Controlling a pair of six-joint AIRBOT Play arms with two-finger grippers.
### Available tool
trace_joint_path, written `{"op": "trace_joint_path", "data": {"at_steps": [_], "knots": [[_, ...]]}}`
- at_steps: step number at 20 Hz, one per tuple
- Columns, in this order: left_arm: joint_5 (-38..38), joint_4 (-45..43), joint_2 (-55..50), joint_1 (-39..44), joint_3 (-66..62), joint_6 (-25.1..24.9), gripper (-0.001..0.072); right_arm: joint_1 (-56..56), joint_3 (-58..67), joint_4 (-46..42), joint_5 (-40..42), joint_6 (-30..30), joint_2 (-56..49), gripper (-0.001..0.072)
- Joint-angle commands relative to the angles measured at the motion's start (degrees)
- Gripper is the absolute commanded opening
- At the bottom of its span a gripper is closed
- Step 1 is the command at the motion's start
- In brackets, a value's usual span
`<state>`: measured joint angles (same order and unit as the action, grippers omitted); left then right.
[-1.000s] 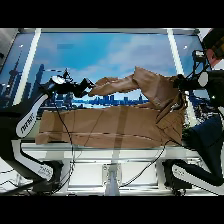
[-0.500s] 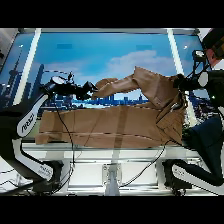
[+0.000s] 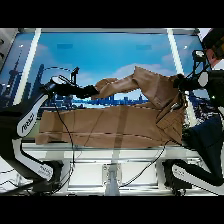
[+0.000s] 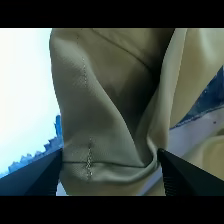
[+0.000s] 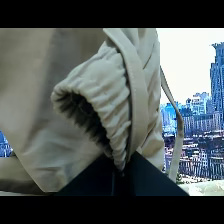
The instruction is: Fold the clothes and pants, and hang the long-sleeved shirts on hangers.
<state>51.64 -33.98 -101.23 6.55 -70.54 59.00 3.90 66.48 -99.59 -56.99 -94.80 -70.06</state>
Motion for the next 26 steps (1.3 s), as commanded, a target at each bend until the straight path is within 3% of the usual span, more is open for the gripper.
{"op": "trace_joint_path", "data": {"at_steps": [1, 7, 11, 15, 16, 18, 19, 26], "knots": [[-9.18, -0.26, -0.04, -0.33, -0.07, 11.45, 0.0697, 0.02, 0.0, 0.2, 0.0, -0.02, 0.02, 0.0041], [-11.85, -0.37, -1.33, 2.08, -0.39, 11.72, 0.0691, 0.02, 0.0, 0.83, 0.02, -0.04, 0.02, 0.0041], [-10.95, -0.72, -3.08, 4.24, -2.4, 11.28, 0.0538, 0.0, 0.0, 0.83, 0.0, -0.02, 0.02, 0.0041], [-11.13, -4.96, -3.72, 5.77, -2.43, 11.39, 0.053, 0.0, 0.0, 0.85, -0.02, -0.02, 0.02, 0.0041], [-11.54, -5.01, -3.78, 5.75, -2.43, 11.52, 0.0432, 0.0, 0.0, 0.85, -0.02, -0.04, 0.02, 0.0041], [-12.07, -5.01, -3.72, 5.75, -2.78, 11.5, 0.0084, -0.02, 0.0, 0.85, -0.02, -0.04, 0.02, 0.0041], [-12.7, -4.98, -3.67, 5.73, -3.17, 11.34, 0.0021, -0.02, 0.0, 0.83, -0.02, -0.04, 0.02, 0.0041], [-18.08, -5.68, 2.23, 3.76, -9.03, 11.21, 0.0021, -0.02, 0.07, 0.76, 5.64, -0.02, 0.13, 0.0041]]}}
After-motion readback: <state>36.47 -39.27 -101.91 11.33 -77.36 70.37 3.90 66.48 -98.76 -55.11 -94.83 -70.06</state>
